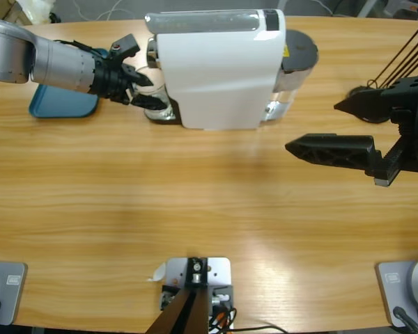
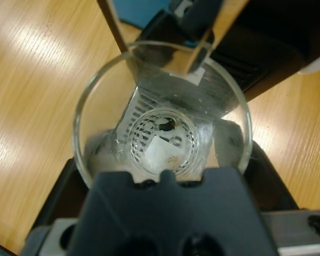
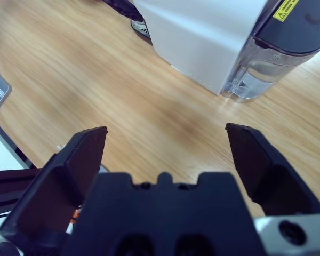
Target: Pour coffee
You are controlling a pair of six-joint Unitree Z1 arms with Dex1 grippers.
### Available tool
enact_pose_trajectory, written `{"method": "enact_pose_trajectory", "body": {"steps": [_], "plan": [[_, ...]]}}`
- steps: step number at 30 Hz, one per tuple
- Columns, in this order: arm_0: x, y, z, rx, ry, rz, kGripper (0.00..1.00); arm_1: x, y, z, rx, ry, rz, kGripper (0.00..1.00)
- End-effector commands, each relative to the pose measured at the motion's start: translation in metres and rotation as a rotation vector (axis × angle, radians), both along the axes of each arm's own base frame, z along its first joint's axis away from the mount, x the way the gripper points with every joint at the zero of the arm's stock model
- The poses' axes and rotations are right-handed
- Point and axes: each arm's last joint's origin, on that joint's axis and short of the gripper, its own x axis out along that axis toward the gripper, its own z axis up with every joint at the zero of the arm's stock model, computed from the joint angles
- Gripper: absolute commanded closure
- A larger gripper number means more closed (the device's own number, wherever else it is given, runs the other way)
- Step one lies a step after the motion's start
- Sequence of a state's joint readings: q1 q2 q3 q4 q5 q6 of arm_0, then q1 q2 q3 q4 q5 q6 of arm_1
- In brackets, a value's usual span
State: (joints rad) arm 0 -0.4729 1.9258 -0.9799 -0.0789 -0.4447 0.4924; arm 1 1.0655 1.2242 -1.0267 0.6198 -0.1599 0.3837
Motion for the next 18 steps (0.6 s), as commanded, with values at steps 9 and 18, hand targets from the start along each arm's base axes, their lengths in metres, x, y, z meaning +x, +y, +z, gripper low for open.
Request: {"method": "enact_pose_trajectory", "body": {"steps": [9,18], "plan": [[-0.005,0.02,-0.009,0.004,0.044,0.032,0.004,0.001,0.0,-0.002,-0.003,0.009,0.009,0.0],[-0.067,0.065,0.046,-0.022,-0.033,0.12,0.004,0.02,-0.01,0.031,0.007,-0.082,-0.027,0.078]]}}
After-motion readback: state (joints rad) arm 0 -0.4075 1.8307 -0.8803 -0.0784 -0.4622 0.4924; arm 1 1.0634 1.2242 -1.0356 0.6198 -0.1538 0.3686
